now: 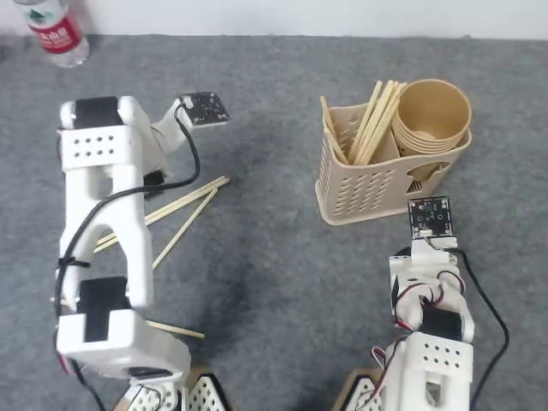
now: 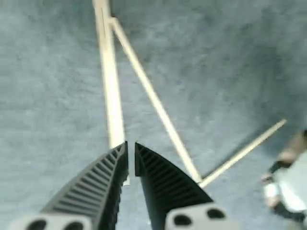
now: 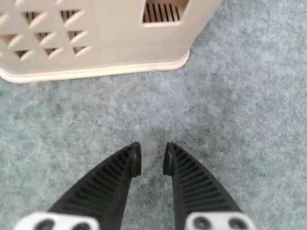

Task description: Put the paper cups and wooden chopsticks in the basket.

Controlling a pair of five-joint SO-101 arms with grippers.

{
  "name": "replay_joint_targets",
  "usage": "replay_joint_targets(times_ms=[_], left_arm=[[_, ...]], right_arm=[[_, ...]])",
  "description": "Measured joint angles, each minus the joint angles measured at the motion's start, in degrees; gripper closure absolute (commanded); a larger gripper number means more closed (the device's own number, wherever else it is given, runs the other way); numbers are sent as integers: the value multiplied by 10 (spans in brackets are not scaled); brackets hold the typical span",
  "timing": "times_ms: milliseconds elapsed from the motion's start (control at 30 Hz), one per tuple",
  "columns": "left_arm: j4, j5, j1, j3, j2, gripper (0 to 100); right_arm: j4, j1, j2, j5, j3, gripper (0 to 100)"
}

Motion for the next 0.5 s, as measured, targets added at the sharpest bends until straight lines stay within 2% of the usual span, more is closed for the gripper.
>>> replay_joint_targets(times_ms=[67,167,367,500], left_arm=[[-36,53,0,37,4,777],[-119,91,-9,98,29,781],[-279,91,-6,168,77,790],[-336,90,-4,169,117,790]], right_arm=[[0,0,0,0,0,902],[0,0,0,0,0,902],[0,0,0,0,0,902],[0,0,0,0,0,902]])
